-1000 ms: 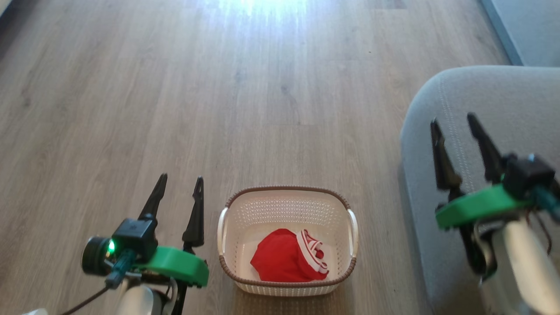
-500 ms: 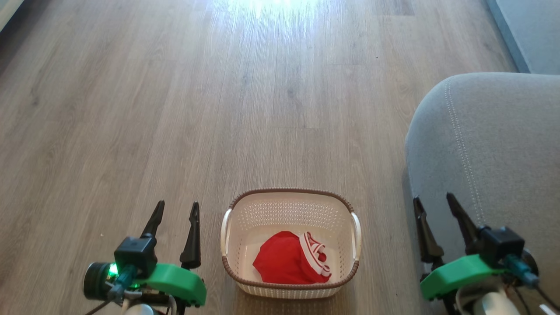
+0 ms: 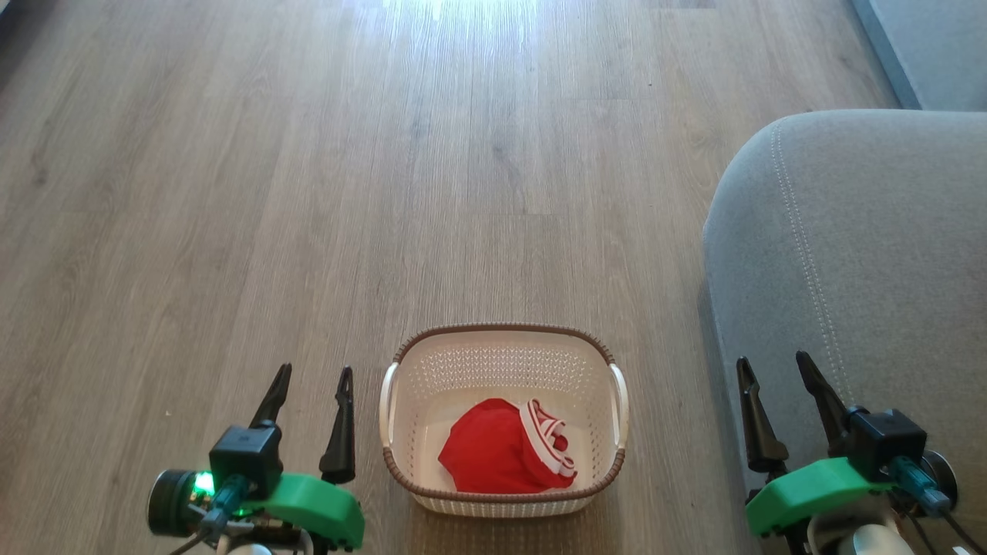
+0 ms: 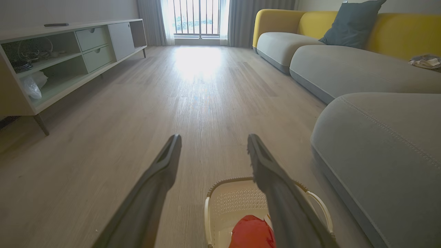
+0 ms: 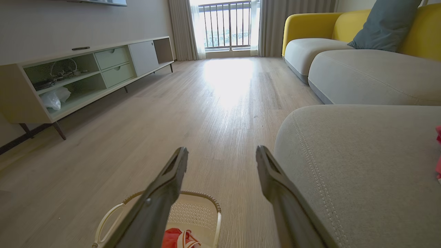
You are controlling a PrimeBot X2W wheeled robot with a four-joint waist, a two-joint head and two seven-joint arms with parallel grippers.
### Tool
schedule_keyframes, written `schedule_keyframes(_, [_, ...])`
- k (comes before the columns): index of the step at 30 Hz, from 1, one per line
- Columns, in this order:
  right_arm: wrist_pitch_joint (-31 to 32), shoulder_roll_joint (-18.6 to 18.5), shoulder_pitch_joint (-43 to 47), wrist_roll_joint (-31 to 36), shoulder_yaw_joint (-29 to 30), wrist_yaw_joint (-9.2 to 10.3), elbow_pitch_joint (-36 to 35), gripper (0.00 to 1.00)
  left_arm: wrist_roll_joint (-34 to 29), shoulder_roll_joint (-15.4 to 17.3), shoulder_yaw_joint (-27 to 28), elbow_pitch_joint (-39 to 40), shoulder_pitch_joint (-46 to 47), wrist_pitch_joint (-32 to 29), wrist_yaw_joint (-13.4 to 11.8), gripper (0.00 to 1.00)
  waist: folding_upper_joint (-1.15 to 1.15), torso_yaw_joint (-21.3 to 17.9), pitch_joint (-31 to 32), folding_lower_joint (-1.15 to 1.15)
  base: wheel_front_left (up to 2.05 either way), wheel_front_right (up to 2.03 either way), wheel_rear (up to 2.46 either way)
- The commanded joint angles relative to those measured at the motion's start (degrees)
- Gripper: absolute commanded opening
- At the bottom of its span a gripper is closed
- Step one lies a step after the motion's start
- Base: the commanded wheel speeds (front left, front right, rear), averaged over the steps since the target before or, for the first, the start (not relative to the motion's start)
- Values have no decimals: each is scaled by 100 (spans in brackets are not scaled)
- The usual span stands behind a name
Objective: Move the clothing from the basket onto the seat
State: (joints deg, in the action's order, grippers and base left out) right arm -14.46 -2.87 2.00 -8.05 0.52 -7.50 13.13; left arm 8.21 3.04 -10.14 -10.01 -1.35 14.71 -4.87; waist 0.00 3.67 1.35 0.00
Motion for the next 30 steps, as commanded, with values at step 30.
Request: schedule_keyframes(30, [-53, -1, -268, -17, -98, 1, -172, 100, -172, -16, 22, 144, 310, 29, 194, 100, 0, -178, -482, 0, 0, 0, 0])
